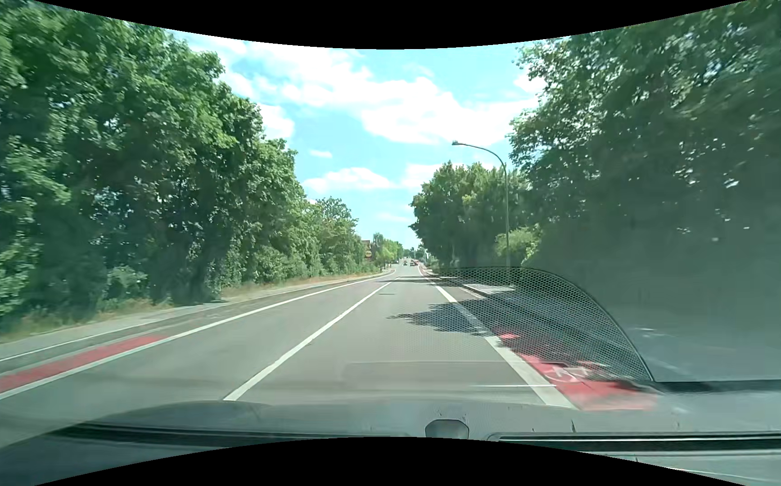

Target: Follow the waypoints while adhering to traffic rules and regulations

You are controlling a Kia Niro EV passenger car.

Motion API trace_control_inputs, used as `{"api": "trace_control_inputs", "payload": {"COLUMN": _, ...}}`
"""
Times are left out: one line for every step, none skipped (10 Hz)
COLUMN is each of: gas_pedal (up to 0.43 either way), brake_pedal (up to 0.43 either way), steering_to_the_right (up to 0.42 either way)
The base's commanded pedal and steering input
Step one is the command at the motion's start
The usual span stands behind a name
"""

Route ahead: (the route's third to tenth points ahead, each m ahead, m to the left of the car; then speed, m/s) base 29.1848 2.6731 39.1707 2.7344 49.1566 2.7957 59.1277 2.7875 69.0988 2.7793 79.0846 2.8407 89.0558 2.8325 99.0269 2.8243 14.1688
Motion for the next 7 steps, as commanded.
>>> {"api": "trace_control_inputs", "payload": {"gas_pedal": 0.079, "brake_pedal": 0.006, "steering_to_the_right": -0.001}}
{"api": "trace_control_inputs", "payload": {"gas_pedal": 0.079, "brake_pedal": 0.006, "steering_to_the_right": -0.001}}
{"api": "trace_control_inputs", "payload": {"gas_pedal": 0.079, "brake_pedal": 0.006, "steering_to_the_right": -0.001}}
{"api": "trace_control_inputs", "payload": {"gas_pedal": 0.079, "brake_pedal": 0.006, "steering_to_the_right": -0.001}}
{"api": "trace_control_inputs", "payload": {"gas_pedal": 0.079, "brake_pedal": 0.006, "steering_to_the_right": -0.001}}
{"api": "trace_control_inputs", "payload": {"gas_pedal": 0.079, "brake_pedal": 0.006, "steering_to_the_right": -0.001}}
{"api": "trace_control_inputs", "payload": {"gas_pedal": 0.079, "brake_pedal": 0.006, "steering_to_the_right": -0.001}}
